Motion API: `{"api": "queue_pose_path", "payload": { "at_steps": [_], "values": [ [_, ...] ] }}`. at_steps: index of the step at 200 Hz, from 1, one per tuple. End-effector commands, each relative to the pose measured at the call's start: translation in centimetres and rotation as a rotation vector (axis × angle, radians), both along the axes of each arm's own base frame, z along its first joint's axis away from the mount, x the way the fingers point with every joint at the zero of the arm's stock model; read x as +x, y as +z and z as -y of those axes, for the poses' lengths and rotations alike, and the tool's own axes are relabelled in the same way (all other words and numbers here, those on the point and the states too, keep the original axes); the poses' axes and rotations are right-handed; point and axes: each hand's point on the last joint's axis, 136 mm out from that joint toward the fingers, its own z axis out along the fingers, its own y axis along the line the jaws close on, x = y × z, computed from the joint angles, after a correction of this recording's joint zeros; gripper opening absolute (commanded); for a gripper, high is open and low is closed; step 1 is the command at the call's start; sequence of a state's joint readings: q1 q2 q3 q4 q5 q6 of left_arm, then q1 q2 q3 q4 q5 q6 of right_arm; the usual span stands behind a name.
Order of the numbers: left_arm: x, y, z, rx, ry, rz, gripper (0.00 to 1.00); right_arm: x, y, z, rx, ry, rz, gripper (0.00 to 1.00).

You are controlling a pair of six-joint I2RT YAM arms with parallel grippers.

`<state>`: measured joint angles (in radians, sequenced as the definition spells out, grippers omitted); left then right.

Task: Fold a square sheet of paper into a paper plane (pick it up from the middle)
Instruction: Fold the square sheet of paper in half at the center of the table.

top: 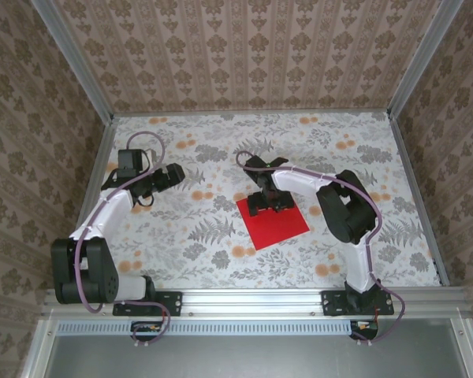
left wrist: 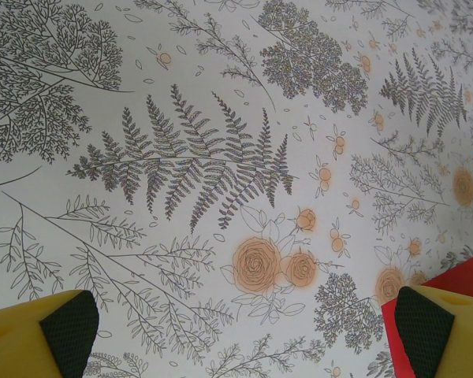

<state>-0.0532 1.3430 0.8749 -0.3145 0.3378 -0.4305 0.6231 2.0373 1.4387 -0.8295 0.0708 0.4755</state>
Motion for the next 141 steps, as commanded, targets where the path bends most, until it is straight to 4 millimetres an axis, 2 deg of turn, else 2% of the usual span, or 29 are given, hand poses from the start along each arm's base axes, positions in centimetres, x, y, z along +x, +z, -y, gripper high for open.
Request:
{"api": "queue_pose_path", "payload": {
  "at_steps": [1, 32, 62, 108, 124, 141],
  "values": [
    [0.3, 0.6, 0.6, -0.007, -0.023, 0.001, 1.0, -0.8, -1.4, 1.3, -0.066, -0.012, -0.054, 0.97],
    [0.3, 0.6, 0.6, -0.007, -0.025, 0.0, 1.0, -1.6, -3.2, 1.7, -0.081, -0.014, -0.101, 0.9],
    [0.3, 0.6, 0.6, -0.007, -0.027, -0.002, 1.0, -1.7, -3.5, 1.9, -0.058, -0.05, -0.101, 0.8],
    [0.2, 0.6, 0.7, -0.008, -0.03, -0.005, 1.0, -0.7, -1.3, 1.1, 0.014, -0.079, -0.038, 0.65],
    [0.2, 0.6, 0.8, -0.009, -0.032, -0.004, 1.0, -0.4, 0.0, -0.2, 0.104, -0.081, -0.012, 0.57],
    [0.2, 0.5, 1.1, -0.014, -0.039, -0.01, 1.0, -0.4, 1.8, -2.8, 0.264, -0.085, -0.005, 0.48]
  ]
}}
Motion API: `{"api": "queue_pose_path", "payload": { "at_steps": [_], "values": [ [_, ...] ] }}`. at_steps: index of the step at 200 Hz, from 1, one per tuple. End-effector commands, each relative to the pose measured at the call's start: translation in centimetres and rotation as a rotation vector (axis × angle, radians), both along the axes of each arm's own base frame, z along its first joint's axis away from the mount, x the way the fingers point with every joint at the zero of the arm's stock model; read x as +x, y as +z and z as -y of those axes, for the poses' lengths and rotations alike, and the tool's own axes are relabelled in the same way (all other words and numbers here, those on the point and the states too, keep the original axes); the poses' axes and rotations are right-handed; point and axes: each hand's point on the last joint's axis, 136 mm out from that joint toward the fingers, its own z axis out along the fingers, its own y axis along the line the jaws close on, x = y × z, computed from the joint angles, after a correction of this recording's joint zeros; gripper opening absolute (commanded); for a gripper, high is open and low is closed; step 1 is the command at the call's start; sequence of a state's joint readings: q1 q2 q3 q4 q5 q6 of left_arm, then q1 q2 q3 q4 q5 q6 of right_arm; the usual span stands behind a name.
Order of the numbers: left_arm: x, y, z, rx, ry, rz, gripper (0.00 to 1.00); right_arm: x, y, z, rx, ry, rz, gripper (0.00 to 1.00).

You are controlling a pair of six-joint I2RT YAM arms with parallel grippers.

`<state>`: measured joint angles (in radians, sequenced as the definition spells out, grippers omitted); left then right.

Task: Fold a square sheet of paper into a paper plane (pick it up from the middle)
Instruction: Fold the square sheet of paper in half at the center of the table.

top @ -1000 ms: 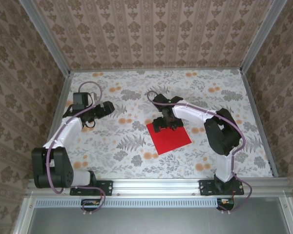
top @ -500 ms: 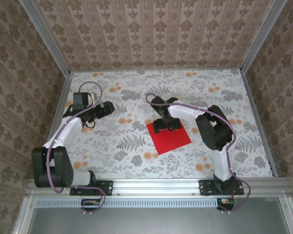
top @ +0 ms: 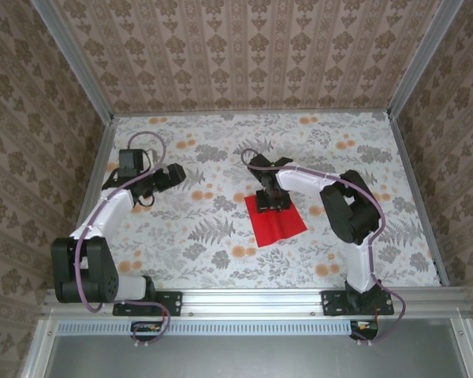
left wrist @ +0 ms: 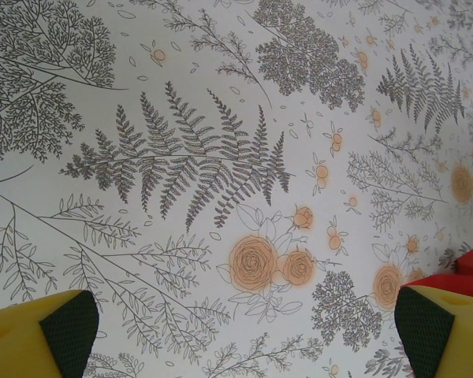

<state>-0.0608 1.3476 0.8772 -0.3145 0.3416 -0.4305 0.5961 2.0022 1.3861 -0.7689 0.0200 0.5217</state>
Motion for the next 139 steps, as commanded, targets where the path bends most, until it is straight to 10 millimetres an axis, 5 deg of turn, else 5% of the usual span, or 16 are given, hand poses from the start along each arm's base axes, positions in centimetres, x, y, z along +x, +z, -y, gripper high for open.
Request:
{"api": "queue_pose_path", "payload": {
  "at_steps": [1, 33, 58, 81, 139],
  "values": [
    [0.1, 0.5, 0.9, -0.011, -0.03, -0.007, 1.0, -0.6, 1.9, -3.1, 0.209, -0.015, -0.005, 0.47],
    [-0.2, 0.3, 2.5, -0.011, -0.074, -0.017, 0.99, -1.4, 6.5, -10.7, 0.708, 0.001, -0.06, 0.35],
    [-0.7, 0.2, 4.1, 0.026, -0.116, -0.013, 0.98, -1.1, 9.1, -13.3, 0.933, -0.013, -0.057, 0.32],
    [-1.0, -0.1, 5.5, -0.009, -0.133, -0.012, 0.96, -0.9, 9.3, -13.8, 0.999, -0.023, -0.062, 0.32],
    [-2.0, -1.6, 8.7, -0.142, -0.168, -0.044, 0.89, 0.5, 5.2, -11.2, 0.933, -0.13, -0.083, 0.33]
  ]
}}
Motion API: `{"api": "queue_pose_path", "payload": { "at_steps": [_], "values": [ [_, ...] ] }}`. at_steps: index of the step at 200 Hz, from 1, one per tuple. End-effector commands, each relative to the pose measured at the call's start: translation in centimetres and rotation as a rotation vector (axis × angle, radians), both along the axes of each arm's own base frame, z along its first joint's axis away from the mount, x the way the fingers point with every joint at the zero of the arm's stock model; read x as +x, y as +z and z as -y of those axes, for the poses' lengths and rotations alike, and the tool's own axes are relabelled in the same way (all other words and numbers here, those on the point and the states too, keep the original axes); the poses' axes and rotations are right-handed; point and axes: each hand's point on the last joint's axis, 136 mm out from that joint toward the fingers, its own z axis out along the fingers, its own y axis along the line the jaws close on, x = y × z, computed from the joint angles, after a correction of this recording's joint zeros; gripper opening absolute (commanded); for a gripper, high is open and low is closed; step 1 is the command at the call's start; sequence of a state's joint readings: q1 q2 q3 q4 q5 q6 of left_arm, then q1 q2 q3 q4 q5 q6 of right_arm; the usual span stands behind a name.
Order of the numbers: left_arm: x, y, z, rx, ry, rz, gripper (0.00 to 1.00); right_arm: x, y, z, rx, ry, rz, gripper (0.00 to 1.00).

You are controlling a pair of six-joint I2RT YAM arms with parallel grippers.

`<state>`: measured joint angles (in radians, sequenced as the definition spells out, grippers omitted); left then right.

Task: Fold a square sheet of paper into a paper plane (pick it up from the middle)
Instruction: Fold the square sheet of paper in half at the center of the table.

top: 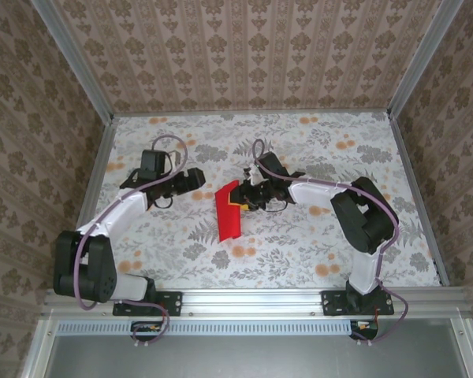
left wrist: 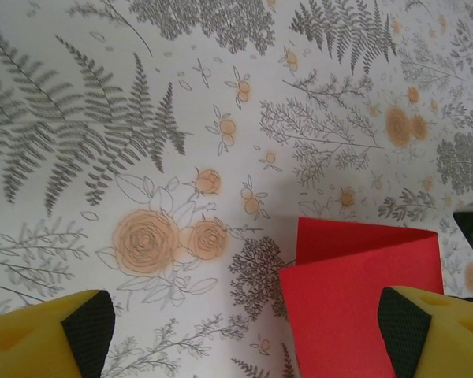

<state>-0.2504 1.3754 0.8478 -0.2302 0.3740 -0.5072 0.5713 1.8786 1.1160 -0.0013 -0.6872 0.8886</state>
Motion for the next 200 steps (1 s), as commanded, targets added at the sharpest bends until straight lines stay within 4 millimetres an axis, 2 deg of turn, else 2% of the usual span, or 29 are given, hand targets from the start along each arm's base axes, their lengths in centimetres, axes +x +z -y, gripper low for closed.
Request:
{"api": "queue_pose_path", "payload": {
  "at_steps": [1, 50, 96, 145, 171, 175, 200],
  "values": [
    [-0.4, -0.9, 1.5, -0.07, -0.012, -0.038, 0.89, 0.6, -1.5, 1.1, 0.018, -0.039, -0.056, 0.33],
    [-1.1, -2.3, 4.1, -0.102, -0.071, -0.08, 0.84, 0.9, -4.4, 4.8, -0.226, -0.053, -0.037, 0.35],
    [-1.8, -2.9, 6.3, -0.113, -0.121, -0.099, 0.77, 0.6, -6.5, 8.2, -0.454, -0.059, -0.024, 0.46],
    [-2.6, -3.5, 8.2, -0.115, -0.163, -0.106, 0.74, 0.8, -6.4, 9.6, -0.563, -0.065, 0.01, 0.57],
    [-2.6, -3.9, 8.5, -0.117, -0.16, -0.12, 0.73, 1.0, -5.7, 10.3, -0.612, -0.08, 0.043, 0.64],
    [-3.3, -4.0, 9.4, -0.114, -0.189, -0.124, 0.73, 1.0, -5.6, 10.4, -0.617, -0.081, 0.046, 0.65],
    [-3.6, -4.5, 10.2, -0.114, -0.207, -0.144, 0.71, 0.9, -5.0, 10.8, -0.638, -0.094, 0.062, 0.69]
  ]
}}
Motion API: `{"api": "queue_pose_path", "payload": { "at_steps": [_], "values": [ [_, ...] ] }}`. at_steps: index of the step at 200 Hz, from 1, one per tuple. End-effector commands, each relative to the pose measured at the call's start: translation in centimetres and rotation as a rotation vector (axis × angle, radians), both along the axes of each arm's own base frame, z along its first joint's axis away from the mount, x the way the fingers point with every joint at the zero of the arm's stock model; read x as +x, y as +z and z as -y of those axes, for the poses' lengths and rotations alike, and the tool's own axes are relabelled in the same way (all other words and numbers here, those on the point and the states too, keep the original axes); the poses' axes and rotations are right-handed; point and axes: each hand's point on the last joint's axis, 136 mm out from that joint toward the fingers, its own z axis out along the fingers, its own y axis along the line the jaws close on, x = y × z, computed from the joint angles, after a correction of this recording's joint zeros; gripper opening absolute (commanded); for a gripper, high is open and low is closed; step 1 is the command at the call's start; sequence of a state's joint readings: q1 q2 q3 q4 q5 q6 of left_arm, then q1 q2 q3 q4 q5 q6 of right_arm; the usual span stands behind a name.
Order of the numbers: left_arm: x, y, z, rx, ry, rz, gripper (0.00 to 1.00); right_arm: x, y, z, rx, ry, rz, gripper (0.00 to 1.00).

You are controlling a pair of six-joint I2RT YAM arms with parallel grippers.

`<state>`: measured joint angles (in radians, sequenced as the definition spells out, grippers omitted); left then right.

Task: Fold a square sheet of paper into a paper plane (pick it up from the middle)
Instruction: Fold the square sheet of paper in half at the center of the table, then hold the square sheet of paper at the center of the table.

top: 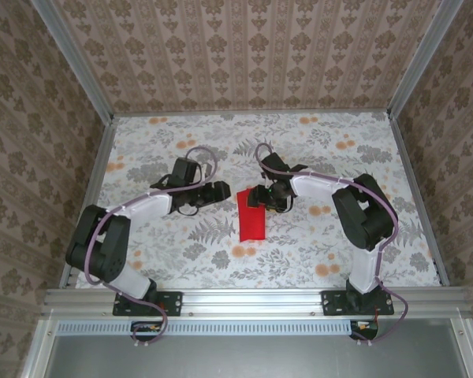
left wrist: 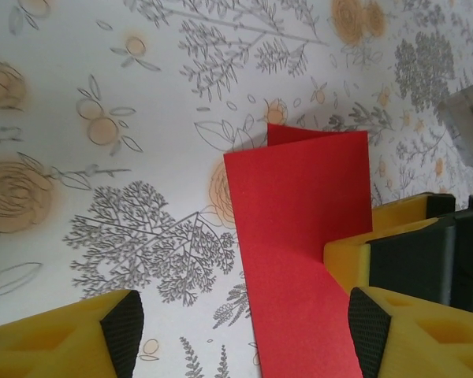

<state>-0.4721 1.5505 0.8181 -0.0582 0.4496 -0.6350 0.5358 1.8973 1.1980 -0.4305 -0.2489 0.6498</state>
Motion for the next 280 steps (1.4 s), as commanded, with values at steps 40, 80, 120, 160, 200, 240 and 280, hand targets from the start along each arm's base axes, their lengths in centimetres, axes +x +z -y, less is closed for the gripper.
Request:
{"api": "queue_pose_path", "payload": {
  "at_steps": [40, 80, 120, 160, 200, 240, 280],
  "values": [
    [-0.6, -0.6, 2.4, -0.028, -0.043, -0.031, 0.68, -0.4, 1.3, 2.5, -0.103, -0.057, 0.035, 0.63],
    [-0.8, -0.9, 3.3, -0.036, -0.049, -0.044, 0.65, -0.8, 0.0, 3.2, -0.138, -0.09, 0.005, 0.57],
    [-0.7, -1.3, 4.0, -0.04, -0.048, -0.051, 0.61, -1.1, -1.3, 3.8, -0.178, -0.097, -0.023, 0.53],
    [-0.6, -1.6, 4.8, -0.032, -0.035, -0.02, 0.57, -1.2, -2.5, 3.6, -0.171, -0.103, -0.047, 0.54],
    [-0.8, -1.8, 5.1, -0.038, -0.015, -0.037, 0.55, -1.8, -4.1, 3.9, -0.184, -0.127, -0.076, 0.57],
    [-0.9, -2.0, 5.0, -0.04, -0.011, -0.037, 0.52, -2.7, -6.1, 4.6, -0.219, -0.142, -0.115, 0.58],
    [-0.7, -2.1, 4.6, -0.024, 0.01, -0.039, 0.52, -4.1, -8.0, 5.7, -0.309, -0.133, -0.15, 0.58]
  ]
}}
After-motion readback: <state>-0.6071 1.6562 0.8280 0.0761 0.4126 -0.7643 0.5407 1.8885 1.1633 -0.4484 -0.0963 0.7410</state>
